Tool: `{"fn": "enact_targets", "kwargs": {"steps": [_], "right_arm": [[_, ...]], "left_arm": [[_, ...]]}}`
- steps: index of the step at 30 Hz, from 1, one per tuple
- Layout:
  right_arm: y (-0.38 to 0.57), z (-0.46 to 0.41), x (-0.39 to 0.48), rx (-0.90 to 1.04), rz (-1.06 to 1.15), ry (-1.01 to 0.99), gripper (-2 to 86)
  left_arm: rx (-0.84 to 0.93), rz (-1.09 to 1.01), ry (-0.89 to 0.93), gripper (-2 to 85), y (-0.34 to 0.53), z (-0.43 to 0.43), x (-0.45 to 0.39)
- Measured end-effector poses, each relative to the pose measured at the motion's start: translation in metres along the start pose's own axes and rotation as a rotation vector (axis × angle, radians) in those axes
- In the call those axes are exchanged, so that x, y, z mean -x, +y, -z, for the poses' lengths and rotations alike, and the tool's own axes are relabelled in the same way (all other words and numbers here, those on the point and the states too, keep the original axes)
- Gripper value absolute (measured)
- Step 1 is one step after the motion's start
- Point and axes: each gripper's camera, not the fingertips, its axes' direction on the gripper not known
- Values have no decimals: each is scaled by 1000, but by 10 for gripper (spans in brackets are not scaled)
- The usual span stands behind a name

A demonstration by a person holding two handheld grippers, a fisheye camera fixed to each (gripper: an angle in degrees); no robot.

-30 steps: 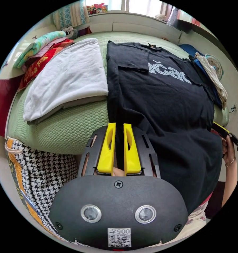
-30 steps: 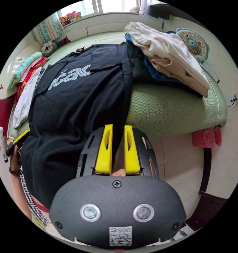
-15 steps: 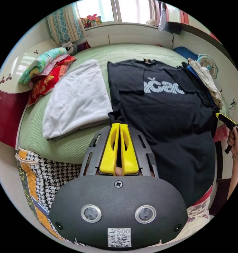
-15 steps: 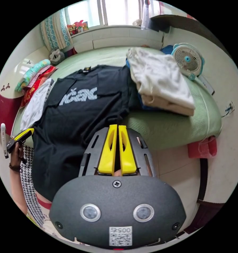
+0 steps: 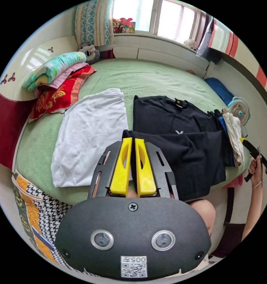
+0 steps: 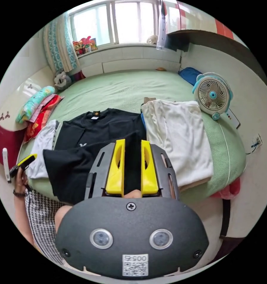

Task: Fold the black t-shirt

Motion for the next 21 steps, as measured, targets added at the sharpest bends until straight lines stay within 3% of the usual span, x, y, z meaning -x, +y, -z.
{"fn": "enact_targets", "kwargs": {"steps": [5, 13, 15, 17, 21], "right_arm": [[87, 3, -6, 69, 80, -1, 90], [116, -52, -15, 264, -38, 62, 99], [119, -49, -7, 257, -12, 99, 88], [124, -35, 2, 248, 23, 110, 13], [131, -9, -6, 192, 9, 120, -13]], "left_arm": [[47, -65, 56, 91, 56, 1, 13], [150, -18, 110, 108, 118, -12, 17], [160, -9, 110, 110, 125, -11, 18], [167, -2, 109, 110, 131, -11, 20], [181, -17, 106, 111, 137, -10, 17]]}}
